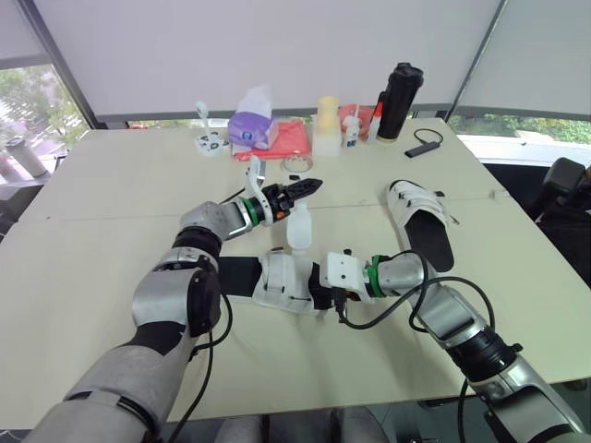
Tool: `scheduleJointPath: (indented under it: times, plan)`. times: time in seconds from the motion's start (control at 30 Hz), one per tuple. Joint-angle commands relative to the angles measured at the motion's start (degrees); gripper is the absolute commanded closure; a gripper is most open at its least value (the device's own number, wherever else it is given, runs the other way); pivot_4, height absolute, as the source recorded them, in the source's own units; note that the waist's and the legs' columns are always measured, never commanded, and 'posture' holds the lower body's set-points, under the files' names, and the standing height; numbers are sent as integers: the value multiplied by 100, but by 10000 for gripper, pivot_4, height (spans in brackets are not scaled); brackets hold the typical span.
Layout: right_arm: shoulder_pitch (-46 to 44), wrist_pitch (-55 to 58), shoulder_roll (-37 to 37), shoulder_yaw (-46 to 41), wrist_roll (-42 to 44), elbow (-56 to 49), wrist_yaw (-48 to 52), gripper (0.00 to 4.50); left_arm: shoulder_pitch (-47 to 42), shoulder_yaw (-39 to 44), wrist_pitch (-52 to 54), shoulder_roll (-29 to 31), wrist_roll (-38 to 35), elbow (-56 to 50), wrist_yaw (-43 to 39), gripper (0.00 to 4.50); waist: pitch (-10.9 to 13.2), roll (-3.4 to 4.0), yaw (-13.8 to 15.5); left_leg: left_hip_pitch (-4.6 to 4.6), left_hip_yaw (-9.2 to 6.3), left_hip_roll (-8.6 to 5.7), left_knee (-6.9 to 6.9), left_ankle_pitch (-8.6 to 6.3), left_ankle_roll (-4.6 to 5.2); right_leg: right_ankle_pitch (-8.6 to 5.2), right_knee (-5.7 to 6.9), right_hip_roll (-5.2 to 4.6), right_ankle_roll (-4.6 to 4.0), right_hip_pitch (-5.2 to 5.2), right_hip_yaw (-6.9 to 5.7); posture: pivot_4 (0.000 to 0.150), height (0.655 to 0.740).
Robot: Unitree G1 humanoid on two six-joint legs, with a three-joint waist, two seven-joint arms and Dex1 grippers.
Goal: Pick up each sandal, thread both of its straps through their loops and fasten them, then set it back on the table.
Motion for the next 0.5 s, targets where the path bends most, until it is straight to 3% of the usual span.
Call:
scheduleJointPath:
  times: [0.03,0.17,0.3,0.4,0.5]
  plan:
    - [157,188,-93,162,-213,243,11,45000,-154,69,33,27,-82,-205,-153,24560,0,0,0,0,0,0,0,0,0,0,0,0,0,0,0,1500,7296]
    - [161,196,-96,159,-210,232,13,45000,-129,35,56,67,-56,-253,-240,44414,0,0,-1,0,0,0,0,0,0,0,0,0,0,0,0,1500,7296]
    - [173,202,-111,149,-205,217,18,45000,68,-420,-110,160,181,-813,-915,44414,1,1,-4,0,0,0,0,0,0,0,0,0,0,-1,0,1500,7296]
    - [183,208,-121,149,-203,208,26,45000,869,-1206,-511,314,331,-2425,-1977,44414,2,8,-21,2,5,0,-1,0,-1,14,2,0,-24,1,3,1500,7296]
    - [198,206,-129,150,-204,199,30,45000,1620,-1514,-649,460,187,-3842,-2313,44414,3,9,-11,2,7,2,-3,0,-2,14,1,0,-27,-1,7,1500,7296]
